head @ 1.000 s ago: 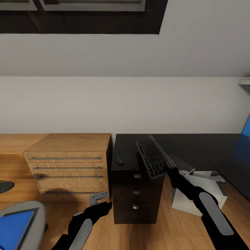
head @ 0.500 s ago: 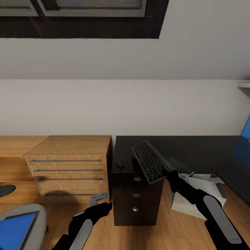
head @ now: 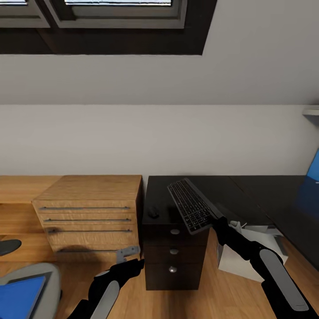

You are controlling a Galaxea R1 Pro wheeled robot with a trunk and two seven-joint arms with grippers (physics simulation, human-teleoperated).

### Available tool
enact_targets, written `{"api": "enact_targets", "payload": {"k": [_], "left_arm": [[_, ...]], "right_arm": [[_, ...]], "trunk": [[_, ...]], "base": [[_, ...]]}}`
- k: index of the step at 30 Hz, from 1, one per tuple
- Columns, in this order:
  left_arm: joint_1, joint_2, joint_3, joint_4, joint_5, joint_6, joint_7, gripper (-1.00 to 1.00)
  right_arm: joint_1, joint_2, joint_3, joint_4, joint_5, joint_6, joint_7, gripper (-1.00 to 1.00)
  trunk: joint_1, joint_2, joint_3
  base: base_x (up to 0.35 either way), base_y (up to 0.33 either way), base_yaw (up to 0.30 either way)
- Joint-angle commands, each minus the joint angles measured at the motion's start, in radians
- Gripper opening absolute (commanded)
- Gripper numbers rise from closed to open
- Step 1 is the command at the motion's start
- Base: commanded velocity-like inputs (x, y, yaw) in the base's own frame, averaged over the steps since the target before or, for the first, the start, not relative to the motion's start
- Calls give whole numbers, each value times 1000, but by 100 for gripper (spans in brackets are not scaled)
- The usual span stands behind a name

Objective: In the bedroom, organize the workspace by keeping the computer under the desk, ensuring the monitor is on the desk, placing the keyboard on the desk next to the monitor, placing the mouse on the desk next to the keyboard, moving the folder from the swivel chair onto the desk next to the mouse, stacking the notebook on top of the folder with the pen on top of the notebook, and positioning the swivel chair next to the desk.

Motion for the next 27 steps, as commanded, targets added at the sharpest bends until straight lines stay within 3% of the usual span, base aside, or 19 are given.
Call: {"api": "enact_targets", "payload": {"k": [1, 5, 27], "left_arm": [[-1, 0, -5, -1, 7, 2, 10, 100], [-1, 1, -17, -1, 2, 2, 9, 100], [-1, 1, -35, -1, 1, 9, 11, 100]], "right_arm": [[-1, -1, 1, -1, -11, 0, -7, -100], [-1, -1, 0, 0, -11, 0, -7, -100], [-1, -4, -2, 0, -11, 0, -7, -100]], "trunk": [[-4, 7, 2], [-19, 35, 15], [-104, 189, 84]], "base": [[0, 0, 0], [-242, -37, 0], [-246, -270, 0]]}}
